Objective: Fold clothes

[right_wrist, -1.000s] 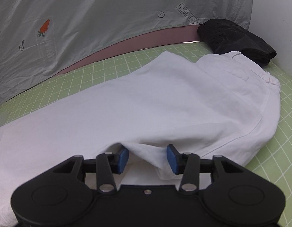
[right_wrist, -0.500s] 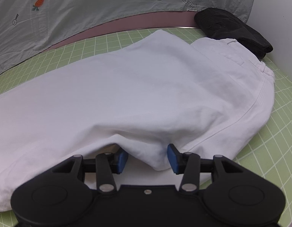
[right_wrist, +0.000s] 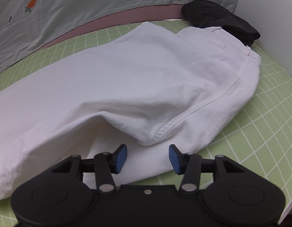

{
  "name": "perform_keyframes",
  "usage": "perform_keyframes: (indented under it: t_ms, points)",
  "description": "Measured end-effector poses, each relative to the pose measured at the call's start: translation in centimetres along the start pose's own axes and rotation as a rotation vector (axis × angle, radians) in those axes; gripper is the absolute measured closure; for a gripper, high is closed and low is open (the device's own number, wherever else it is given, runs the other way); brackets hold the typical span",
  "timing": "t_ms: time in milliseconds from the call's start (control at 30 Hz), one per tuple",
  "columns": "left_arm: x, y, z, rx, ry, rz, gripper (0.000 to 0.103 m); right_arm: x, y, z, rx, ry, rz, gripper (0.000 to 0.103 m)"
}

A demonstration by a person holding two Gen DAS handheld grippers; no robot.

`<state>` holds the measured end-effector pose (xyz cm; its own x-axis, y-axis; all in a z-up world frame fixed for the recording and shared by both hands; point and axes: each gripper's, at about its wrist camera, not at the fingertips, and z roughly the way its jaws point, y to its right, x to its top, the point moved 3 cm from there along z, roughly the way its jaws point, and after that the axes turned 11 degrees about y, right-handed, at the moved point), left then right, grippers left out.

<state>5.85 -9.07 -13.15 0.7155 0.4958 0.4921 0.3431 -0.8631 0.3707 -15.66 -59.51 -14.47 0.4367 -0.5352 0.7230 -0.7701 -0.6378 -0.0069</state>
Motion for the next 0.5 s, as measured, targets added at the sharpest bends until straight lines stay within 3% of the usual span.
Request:
perform_keyframes:
  t_ms: [333,500]
  points:
    - [1.9,-0.6,0.1,0.039,0.035,-0.044,0.079,-0.1,-0.1,-0.1,-0.017,-0.002,-0.015,0.051]
    - [3.0,-0.9,0.2,0.082,0.058,-0.017,0.069,-0.1,0.0,-0.1,-0.026,-0.007,-0.006,0.05]
